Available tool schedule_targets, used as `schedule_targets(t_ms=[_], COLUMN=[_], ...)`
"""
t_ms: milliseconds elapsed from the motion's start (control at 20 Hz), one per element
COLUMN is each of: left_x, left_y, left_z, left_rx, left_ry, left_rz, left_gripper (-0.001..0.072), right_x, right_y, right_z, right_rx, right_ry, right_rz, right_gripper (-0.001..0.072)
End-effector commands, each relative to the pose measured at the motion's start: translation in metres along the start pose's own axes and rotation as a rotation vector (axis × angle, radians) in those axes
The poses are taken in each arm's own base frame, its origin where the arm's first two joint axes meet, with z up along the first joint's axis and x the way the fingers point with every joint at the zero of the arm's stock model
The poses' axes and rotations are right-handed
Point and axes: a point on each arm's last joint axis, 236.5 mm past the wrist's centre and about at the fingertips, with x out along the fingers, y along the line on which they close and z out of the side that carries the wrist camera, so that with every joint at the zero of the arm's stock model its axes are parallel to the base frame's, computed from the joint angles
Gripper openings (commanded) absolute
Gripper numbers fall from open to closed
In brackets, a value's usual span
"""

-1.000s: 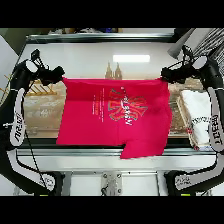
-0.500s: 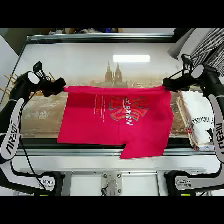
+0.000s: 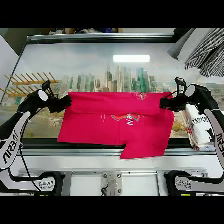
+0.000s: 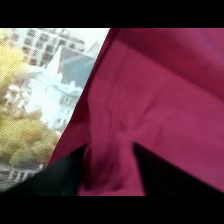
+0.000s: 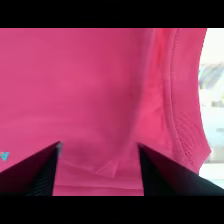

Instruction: Fold the clothes and pants, and hang the long-sleeved shirts on hangers.

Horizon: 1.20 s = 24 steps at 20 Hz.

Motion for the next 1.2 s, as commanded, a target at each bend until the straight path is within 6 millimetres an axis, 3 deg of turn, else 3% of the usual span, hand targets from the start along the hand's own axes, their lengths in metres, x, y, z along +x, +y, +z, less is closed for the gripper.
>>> schedule_targets(t_ms=[0,100,250,400,600,750,950,1150], left_x=[-0.019,-0.057,-0.101,-0.107,-0.091,-0.075,-0.053,-0.037], left_y=[-0.004,0.003,0.057,0.1,0.14,0.129,0.105,0.096], left_z=[0.006,0.017,-0.013,-0.065,-0.15,-0.181,-0.183,-0.178], left_rx=[-0.001,0.009,0.028,-0.07,-0.256,-0.377,-0.551,-0.619], left_ry=[-0.047,-0.098,-0.025,0.023,0.111,0.137,0.114,0.145], left_rz=[-0.02,-0.013,0.134,0.178,0.217,0.127,-0.017,-0.068], left_gripper=[0.0553,0.0553,0.0553,0.0553,0.0553,0.0553,0.0552,0.0552], right_x=[-0.014,-0.052,-0.115,-0.158,-0.182,-0.184,-0.184,-0.184], right_y=[0.008,0.003,0.0,0.01,0.016,0.021,0.023,0.023], right_z=[0.001,0.013,0.011,0.005,-0.002,-0.002,-0.002,-0.002], right_rx=[0.024,0.017,0.019,-0.006,-0.019,-0.015,-0.012,-0.012], right_ry=[-0.014,-0.078,-0.184,-0.29,-0.353,-0.357,-0.357,-0.356], right_rz=[0.038,0.03,0.029,0.04,0.047,0.069,0.079,0.079], right_gripper=[0.0475,0.0467,0.0467,0.0467,0.0467,0.0467,0.0467,0.0467])
